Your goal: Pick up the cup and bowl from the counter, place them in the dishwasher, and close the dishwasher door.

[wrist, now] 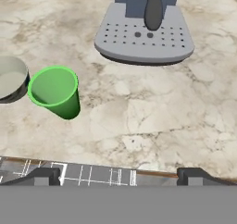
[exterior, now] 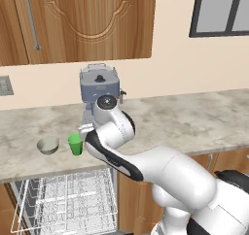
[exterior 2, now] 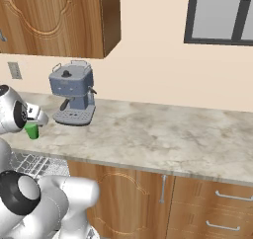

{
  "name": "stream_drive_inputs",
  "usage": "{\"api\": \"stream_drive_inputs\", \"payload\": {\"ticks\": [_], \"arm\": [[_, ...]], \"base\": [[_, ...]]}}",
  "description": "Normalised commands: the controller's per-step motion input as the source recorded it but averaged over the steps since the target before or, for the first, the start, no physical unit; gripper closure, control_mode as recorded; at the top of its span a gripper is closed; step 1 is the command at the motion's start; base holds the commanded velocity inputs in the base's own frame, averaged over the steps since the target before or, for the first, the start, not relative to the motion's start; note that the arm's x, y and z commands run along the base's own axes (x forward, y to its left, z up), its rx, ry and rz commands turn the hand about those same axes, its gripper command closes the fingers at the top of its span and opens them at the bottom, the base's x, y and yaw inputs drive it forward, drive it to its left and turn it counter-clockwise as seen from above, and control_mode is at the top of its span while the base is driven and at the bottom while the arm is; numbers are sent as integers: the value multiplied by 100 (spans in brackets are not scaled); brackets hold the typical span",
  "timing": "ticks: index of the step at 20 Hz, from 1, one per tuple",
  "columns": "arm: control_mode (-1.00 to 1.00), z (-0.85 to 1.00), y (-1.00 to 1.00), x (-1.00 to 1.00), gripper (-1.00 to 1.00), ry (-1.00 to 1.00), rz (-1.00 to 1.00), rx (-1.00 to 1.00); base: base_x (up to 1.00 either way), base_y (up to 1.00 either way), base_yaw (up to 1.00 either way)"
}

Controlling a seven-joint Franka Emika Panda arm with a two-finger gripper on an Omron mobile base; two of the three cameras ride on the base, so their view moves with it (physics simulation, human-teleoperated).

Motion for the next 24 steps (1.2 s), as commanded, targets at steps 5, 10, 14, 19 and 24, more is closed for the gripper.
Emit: {"api": "stream_drive_inputs", "payload": {"ticks": [5,10,14,19,24], "arm": [[-100,-13,19,19,-100,0,0,0],[-100,-10,16,18,-100,0,0,0],[-100,-8,11,19,-100,0,0,0],[-100,-10,7,18,-100,0,0,0],[-100,-19,6,21,-100,0,0,0]], "base": [[0,0,0],[0,0,0],[0,0,0],[0,0,0],[0,0,0]]}}
